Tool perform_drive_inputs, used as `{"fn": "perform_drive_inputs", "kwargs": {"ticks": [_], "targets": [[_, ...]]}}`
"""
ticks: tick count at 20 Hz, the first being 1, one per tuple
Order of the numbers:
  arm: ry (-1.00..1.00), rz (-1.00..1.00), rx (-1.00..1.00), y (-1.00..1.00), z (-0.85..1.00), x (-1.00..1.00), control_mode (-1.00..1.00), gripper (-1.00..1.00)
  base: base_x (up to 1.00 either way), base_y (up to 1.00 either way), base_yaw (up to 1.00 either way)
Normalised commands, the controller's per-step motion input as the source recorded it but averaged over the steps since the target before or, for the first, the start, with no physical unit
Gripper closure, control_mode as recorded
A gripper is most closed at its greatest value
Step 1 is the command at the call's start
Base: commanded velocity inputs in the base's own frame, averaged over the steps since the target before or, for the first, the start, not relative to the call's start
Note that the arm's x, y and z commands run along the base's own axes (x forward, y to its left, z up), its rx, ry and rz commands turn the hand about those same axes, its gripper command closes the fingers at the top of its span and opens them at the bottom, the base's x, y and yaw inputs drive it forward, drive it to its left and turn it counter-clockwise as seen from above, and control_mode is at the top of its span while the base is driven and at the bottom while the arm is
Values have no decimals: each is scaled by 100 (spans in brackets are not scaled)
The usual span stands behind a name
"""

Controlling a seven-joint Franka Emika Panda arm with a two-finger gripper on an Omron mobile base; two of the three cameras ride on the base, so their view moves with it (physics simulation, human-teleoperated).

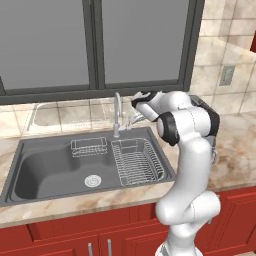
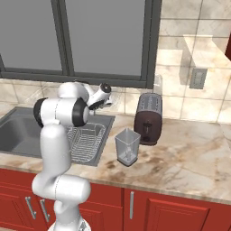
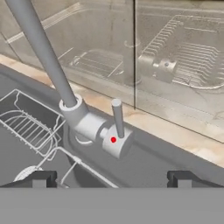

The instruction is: Turn on the sink faucet and place the jug under the water for a few seconds to fill it up.

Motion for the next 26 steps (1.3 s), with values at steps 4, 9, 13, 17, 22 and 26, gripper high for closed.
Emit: {"fn": "perform_drive_inputs", "kwargs": {"ticks": [4, 9, 13, 17, 22, 26], "targets": [[0, 6, 0, 7, -14, 21, -100, -100, 0, 0, 0], [0, 5, 0, 11, -17, 22, -100, -100, 0, 0, 0], [0, 5, 0, 9, -17, 16, -100, -100, 0, 0, 0], [0, 4, 0, 11, -15, 14, -100, -100, 0, 0, 0], [0, 4, 0, 11, -4, 12, -100, -100, 0, 0, 0], [0, 3, 0, 5, 0, 17, -100, -100, 0, 0, 0]]}}
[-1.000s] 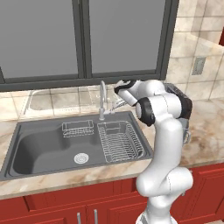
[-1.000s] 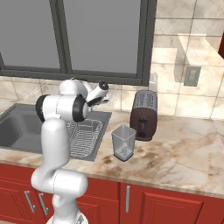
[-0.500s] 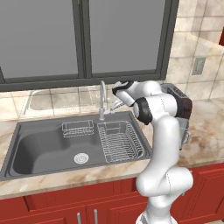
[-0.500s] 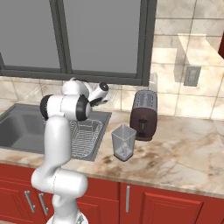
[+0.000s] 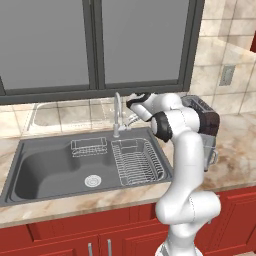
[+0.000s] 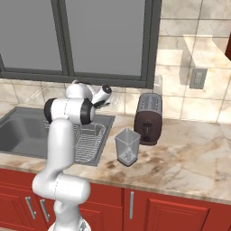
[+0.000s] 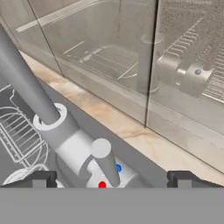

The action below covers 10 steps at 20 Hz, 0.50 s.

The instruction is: Turn on the sink faucet and place the jug under the water for a few seconds to fill it up.

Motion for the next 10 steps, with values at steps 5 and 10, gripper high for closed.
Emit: {"fn": "perform_drive_inputs", "kwargs": {"ticks": [5, 10], "targets": [[0, 3, 0, 5, 0, 12, -100, -100, 0, 0, 0], [0, 2, 0, 10, -6, 0, -100, -100, 0, 0, 0]]}}
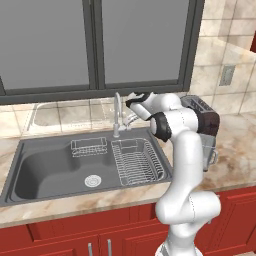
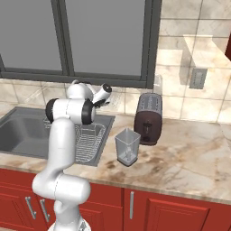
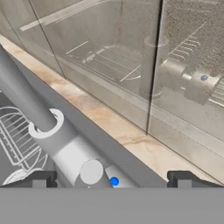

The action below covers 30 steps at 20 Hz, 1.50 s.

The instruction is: Turn on the sink faucet and place the jug under the water for a few seconds to fill it up.

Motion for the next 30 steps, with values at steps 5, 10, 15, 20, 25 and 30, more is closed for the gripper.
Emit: {"fn": "perform_drive_inputs", "kwargs": {"ticks": [5, 10, 15, 20, 25, 30], "targets": [[0, 1, 0, 17, -9, 0, -100, -100, 0, 0, 0], [0, 0, 0, 21, -13, 0, -100, -100, 0, 0, 0], [0, 0, 0, 19, -12, 1, -100, -100, 0, 0, 0], [0, 0, 0, 16, -15, 2, -100, -100, 0, 0, 0], [0, 0, 0, 18, -20, 0, -100, -100, 0, 0, 0], [0, 0, 0, 21, -21, 0, -100, -100, 0, 0, 0]]}}
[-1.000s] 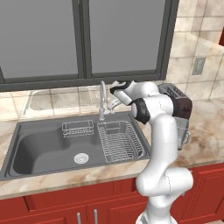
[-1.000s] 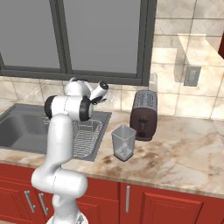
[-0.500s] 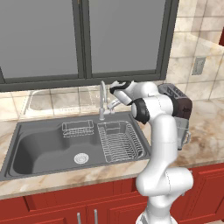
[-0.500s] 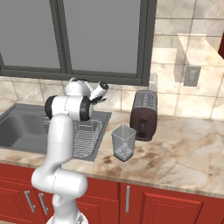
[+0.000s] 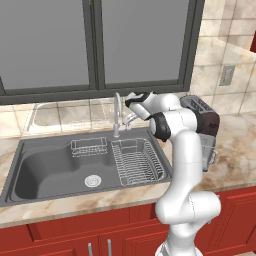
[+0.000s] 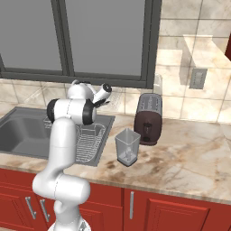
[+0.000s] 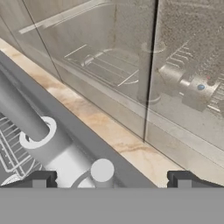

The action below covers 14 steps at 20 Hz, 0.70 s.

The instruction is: Turn on the sink faucet and place the jug under the water for a few seconds to fill it up.

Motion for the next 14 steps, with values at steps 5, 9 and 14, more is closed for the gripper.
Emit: {"fn": "perform_drive_inputs", "kwargs": {"ticks": [5, 9, 14], "targets": [[0, 0, 0, 20, -22, 0, -100, 100, 0, 0, 0], [0, 0, 0, 15, -22, 0, -100, 100, 0, 0, 0], [0, 0, 0, 14, -10, 0, -100, 100, 0, 0, 0]]}}
